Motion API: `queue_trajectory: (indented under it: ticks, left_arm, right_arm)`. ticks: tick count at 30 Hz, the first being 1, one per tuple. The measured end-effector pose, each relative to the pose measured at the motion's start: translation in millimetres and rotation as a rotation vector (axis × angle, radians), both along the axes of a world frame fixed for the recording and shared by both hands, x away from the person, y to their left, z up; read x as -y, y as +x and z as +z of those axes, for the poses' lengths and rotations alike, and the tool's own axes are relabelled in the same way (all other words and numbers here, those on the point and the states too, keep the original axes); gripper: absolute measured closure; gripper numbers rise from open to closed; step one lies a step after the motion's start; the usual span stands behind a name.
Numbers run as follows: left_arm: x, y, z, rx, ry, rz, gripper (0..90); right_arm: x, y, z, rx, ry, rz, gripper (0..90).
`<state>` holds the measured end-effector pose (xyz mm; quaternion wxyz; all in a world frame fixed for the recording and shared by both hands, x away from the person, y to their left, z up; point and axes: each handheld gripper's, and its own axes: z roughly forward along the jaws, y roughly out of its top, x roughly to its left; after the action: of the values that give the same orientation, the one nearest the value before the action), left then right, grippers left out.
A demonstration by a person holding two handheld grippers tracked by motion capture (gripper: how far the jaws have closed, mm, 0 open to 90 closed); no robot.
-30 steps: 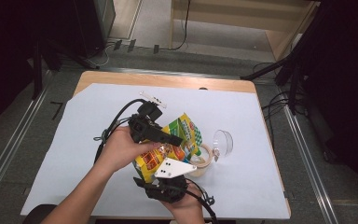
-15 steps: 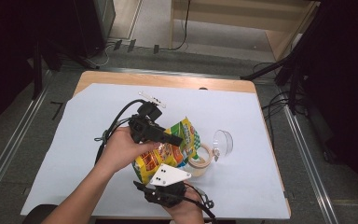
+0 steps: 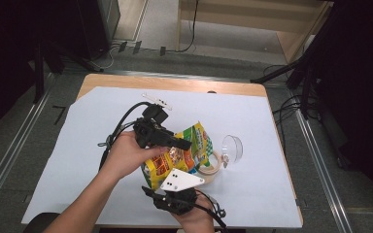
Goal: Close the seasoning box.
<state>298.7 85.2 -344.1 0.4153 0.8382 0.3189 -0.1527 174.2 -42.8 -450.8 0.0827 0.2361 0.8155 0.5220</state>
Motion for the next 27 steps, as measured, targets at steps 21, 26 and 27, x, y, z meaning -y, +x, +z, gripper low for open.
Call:
queue_trajectory:
  ticks: [21, 26, 27]
  left_arm:
    - [6.6, 16.8, 4.0, -0.039, 0.03, -0.016, 76.8]
    - [8.3, 21.0, 5.8, -0.041, 0.025, -0.023, 76.7]
    - [8.2, 20.9, 6.1, -0.038, 0.028, -0.023, 76.7]
  right_arm:
    - [2.0, 7.3, 3.8, -0.019, 0.024, -0.012, 64.0]
    - [3.6, 9.2, 6.3, -0.002, 0.03, -0.018, 63.5]
    - [4.1, 9.3, 6.4, -0.001, 0.028, -0.019, 63.5]
